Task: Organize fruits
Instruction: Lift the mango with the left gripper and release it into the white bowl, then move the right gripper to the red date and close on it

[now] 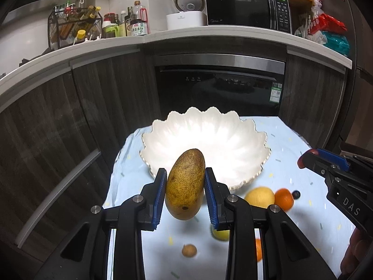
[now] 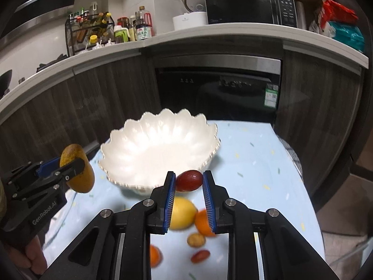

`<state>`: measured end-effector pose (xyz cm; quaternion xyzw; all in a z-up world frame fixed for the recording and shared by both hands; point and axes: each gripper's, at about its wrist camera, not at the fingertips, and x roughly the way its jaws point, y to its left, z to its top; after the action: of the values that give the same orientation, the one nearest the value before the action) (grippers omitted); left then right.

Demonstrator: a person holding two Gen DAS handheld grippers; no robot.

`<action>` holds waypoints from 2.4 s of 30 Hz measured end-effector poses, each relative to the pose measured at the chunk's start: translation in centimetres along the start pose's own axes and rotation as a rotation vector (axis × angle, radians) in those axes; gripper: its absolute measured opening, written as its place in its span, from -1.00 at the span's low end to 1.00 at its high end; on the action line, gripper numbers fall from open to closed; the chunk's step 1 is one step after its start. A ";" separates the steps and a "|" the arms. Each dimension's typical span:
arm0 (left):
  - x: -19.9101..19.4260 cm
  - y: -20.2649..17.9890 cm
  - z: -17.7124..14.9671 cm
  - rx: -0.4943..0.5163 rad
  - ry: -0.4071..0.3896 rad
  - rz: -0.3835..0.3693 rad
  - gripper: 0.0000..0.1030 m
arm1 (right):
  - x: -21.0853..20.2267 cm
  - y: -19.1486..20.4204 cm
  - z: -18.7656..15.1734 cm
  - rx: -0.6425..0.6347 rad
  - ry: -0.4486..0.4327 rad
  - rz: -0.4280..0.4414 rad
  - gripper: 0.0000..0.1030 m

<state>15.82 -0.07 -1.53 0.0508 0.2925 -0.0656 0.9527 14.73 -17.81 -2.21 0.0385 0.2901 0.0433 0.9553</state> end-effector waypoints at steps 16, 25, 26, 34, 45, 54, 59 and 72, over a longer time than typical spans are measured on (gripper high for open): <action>6.0 -0.7 3.5 0.020 0.016 -0.053 -0.38 | 4.9 -2.4 5.4 -0.025 -0.046 -0.045 -0.65; 9.2 -1.2 4.3 0.019 0.058 -0.054 -0.37 | 5.3 -3.1 4.4 0.005 -0.017 -0.067 -0.64; 9.4 -1.3 4.2 0.023 0.067 -0.050 -0.37 | 5.3 -3.1 4.1 0.009 -0.012 -0.068 -0.64; 9.0 -1.5 3.9 0.050 0.046 -0.019 -0.04 | 5.2 -3.4 3.0 0.030 0.008 -0.068 -0.64; 7.3 -1.8 3.5 0.036 0.046 -0.012 0.34 | 3.5 -4.0 3.3 0.037 -0.022 -0.091 -0.42; 5.4 -2.3 2.9 0.039 0.029 -0.008 0.67 | 1.8 -4.6 2.5 0.044 -0.029 -0.108 -0.22; 4.6 -2.6 2.3 0.039 0.037 -0.013 0.70 | 1.0 -4.7 2.1 0.045 -0.030 -0.115 -0.07; 2.8 -3.4 0.4 0.030 0.052 0.015 0.88 | 0.2 -5.4 0.1 0.055 0.006 -0.124 -0.04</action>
<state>17.78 -3.73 -2.97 0.0691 0.3160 -0.0617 0.9442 15.26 -23.20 -2.76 0.0469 0.2960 -0.0237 0.9537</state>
